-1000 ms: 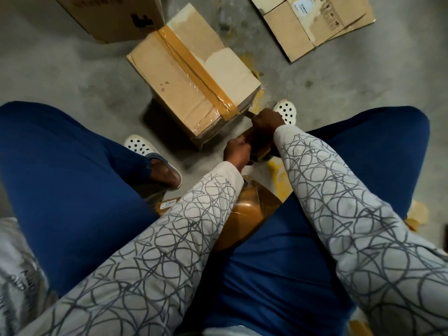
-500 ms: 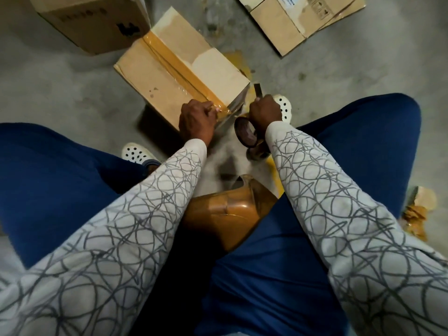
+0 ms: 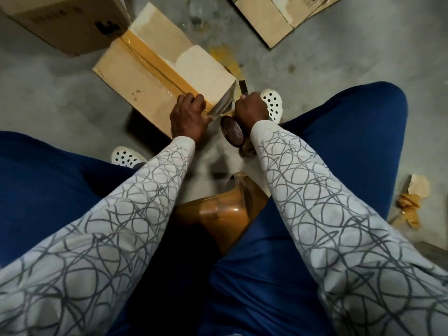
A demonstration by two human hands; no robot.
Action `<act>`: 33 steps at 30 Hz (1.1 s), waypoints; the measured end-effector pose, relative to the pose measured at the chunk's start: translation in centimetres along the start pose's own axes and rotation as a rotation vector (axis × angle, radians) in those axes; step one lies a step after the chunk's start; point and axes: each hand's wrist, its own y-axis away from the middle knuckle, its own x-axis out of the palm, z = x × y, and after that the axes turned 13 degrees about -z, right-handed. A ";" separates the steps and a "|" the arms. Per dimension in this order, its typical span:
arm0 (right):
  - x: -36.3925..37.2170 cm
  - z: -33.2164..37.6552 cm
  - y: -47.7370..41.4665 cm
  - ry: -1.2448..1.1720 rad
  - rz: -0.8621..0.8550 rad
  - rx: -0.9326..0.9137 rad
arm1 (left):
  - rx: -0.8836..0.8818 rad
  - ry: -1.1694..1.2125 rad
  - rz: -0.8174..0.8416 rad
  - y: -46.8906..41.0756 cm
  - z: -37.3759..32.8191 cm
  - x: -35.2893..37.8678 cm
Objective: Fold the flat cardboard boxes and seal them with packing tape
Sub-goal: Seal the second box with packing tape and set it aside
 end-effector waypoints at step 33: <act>-1.2 -1.3 19.8 0.114 -0.094 -0.787 | -0.574 0.355 -0.040 11.8 -2.3 -16.5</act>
